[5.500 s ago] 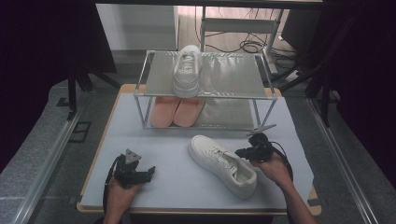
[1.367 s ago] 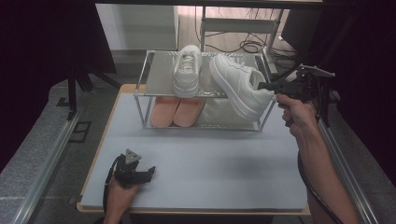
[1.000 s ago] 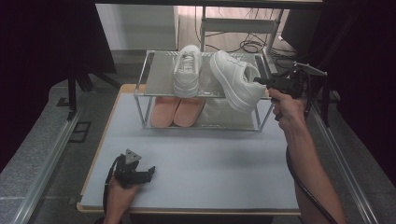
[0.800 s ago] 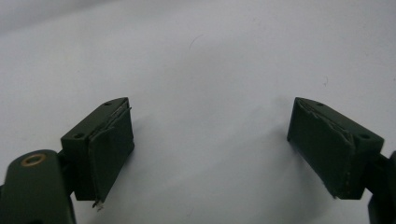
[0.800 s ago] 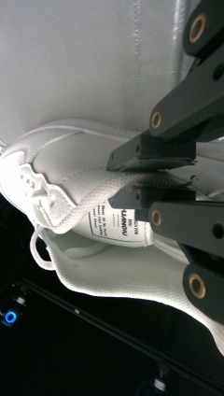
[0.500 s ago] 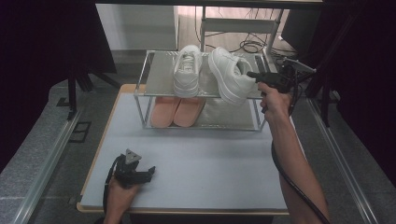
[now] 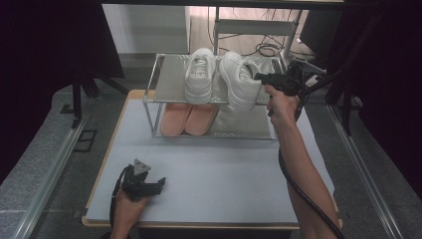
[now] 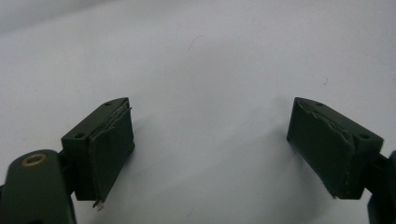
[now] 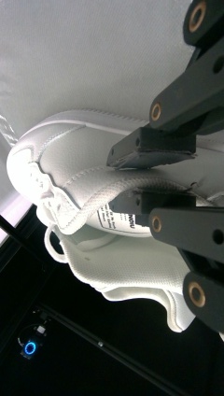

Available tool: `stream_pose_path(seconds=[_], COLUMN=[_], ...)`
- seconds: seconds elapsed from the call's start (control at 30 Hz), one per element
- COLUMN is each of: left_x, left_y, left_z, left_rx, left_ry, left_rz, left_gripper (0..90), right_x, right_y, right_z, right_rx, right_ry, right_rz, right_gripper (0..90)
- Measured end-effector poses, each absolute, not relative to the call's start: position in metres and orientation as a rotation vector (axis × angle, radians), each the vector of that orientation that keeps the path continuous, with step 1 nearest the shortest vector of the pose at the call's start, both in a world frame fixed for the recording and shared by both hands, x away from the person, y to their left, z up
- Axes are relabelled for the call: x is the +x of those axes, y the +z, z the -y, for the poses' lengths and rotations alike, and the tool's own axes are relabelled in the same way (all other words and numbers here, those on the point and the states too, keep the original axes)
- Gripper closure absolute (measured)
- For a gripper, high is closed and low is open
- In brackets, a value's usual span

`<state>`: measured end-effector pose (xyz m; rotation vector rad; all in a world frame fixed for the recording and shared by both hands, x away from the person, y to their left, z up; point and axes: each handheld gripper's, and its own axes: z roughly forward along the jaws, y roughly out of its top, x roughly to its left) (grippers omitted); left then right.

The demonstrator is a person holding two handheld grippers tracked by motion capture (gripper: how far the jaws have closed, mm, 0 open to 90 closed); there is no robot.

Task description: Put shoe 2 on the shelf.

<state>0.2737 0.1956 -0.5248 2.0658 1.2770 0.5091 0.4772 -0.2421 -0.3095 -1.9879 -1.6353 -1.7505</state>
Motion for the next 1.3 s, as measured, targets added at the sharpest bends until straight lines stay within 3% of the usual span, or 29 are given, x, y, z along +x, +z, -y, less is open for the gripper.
stream_pose_path(seconds=[0.53, 1.0, 1.3], left_x=[0.274, 0.274, 0.274], left_y=[-0.525, -0.525, -0.525], left_z=[-0.196, -0.196, -0.195], left_rx=[2.066, 2.067, 2.067], left_ry=[0.51, 0.51, 0.511], left_rz=[-1.276, -1.276, -1.275], left_gripper=[14.8, 14.7, 14.7], right_x=[0.474, 0.44, 0.417], right_y=[-0.309, -0.308, -0.329], right_z=[0.244, 0.268, 0.281], right_rx=[-1.805, -1.719, -1.594], right_ry=[-1.806, -1.81, -1.825], right_rz=[1.687, 1.901, 1.936], right_gripper=[55.8, 52.8, 53.4])
